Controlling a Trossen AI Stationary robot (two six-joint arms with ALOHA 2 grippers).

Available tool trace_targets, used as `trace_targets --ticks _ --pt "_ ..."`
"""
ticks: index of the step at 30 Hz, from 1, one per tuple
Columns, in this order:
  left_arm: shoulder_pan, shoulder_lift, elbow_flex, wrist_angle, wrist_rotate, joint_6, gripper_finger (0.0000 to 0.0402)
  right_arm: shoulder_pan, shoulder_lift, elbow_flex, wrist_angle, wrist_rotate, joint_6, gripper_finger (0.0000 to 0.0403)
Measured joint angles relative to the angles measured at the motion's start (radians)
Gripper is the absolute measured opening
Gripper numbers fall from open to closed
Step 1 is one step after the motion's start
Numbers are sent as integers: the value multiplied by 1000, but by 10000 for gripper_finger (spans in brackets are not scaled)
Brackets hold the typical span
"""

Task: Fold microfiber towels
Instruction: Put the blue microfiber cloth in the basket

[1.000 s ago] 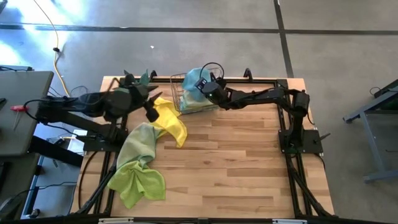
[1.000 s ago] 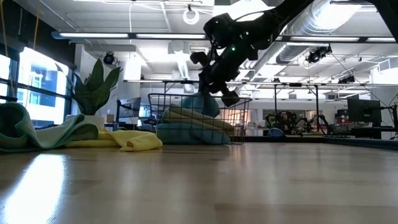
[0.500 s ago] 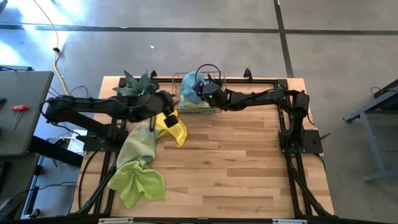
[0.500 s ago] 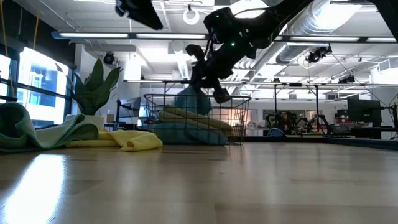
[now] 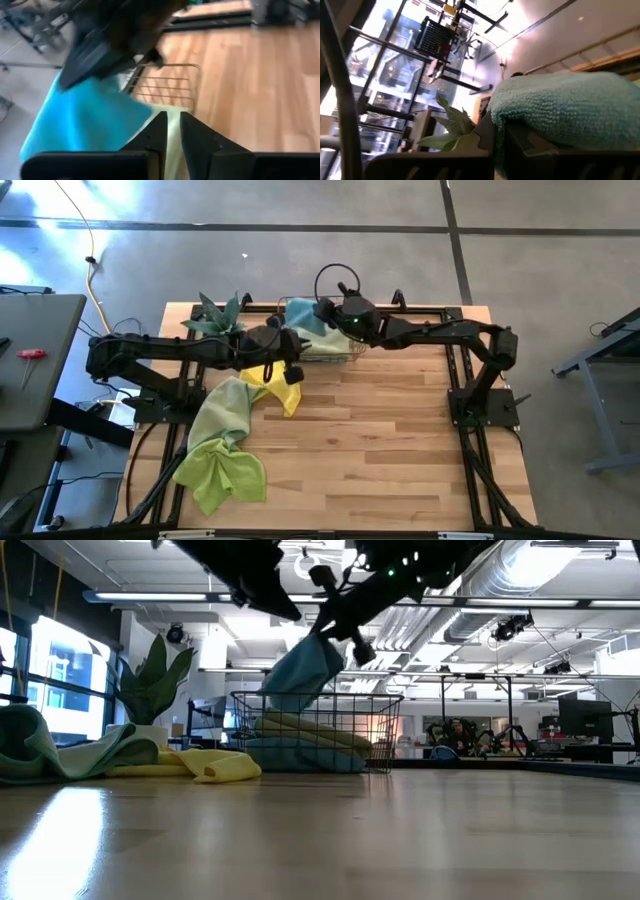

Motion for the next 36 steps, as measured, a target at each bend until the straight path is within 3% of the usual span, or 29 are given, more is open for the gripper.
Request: trace_targets --ticks 6,10,17,22,28,36 --pt "83 0 -14 47 123 -129 41 -8 -57 0 -32 34 -65 0" --pt "117 0 -14 64 153 -271 82 -28 -86 0 -25 29 -103 0" --pt "177 18 -14 271 394 -628 161 -69 -149 0 77 30 -190 0" --pt "178 71 -12 649 407 -868 180 -74 -183 0 269 26 -305 0" --pt "178 141 -13 913 427 -1091 181 -83 -234 0 401 -29 -400 0" --pt "168 218 -13 1195 290 -1165 181 -82 -290 0 462 -4 -326 0"
